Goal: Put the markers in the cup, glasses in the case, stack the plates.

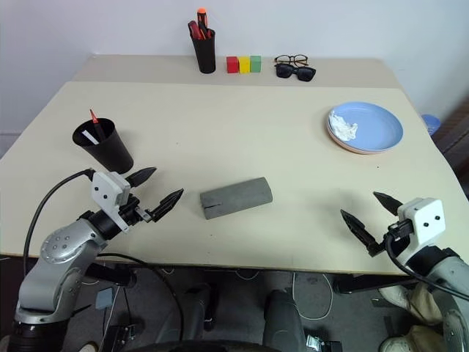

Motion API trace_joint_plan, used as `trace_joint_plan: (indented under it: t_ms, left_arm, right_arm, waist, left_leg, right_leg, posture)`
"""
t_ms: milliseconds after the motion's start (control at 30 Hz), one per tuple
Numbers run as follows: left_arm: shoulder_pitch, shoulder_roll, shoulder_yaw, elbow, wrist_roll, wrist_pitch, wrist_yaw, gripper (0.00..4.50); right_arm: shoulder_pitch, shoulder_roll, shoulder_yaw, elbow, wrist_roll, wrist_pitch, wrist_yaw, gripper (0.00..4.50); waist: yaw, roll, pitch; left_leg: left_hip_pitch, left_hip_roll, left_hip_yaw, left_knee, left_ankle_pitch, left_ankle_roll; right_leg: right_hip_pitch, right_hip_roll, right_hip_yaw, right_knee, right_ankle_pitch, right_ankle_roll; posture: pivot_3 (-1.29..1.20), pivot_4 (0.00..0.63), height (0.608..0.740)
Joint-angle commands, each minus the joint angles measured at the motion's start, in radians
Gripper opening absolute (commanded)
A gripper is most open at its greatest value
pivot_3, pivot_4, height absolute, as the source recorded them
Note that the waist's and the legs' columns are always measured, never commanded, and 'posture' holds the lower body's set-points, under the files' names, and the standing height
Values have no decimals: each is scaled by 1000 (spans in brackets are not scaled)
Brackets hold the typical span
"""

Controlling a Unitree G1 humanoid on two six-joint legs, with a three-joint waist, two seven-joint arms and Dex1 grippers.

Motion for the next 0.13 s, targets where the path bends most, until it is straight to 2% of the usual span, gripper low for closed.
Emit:
trace_joint_plan:
  t_ms: [33,133]
  left_arm:
    - [14,14,6,-61,-27,-3,-9,4500]
    - [26,13,3,-72,-42,-6,-17,4500]
  right_arm:
    - [8,3,-28,-35,11,-32,8,4471]
    - [9,5,-23,-34,5,-36,6,4471]
  waist:
    - [0,0,0]
    - [0,0,0]
  left_leg:
    - [0,0,0,-1,0,0]
    - [0,0,1,-4,0,0]
  right_leg:
    - [0,0,0,-2,0,0]
    - [1,0,0,-7,1,-1]
  posture:
    - [0,150,740]
    - [0,150,740]
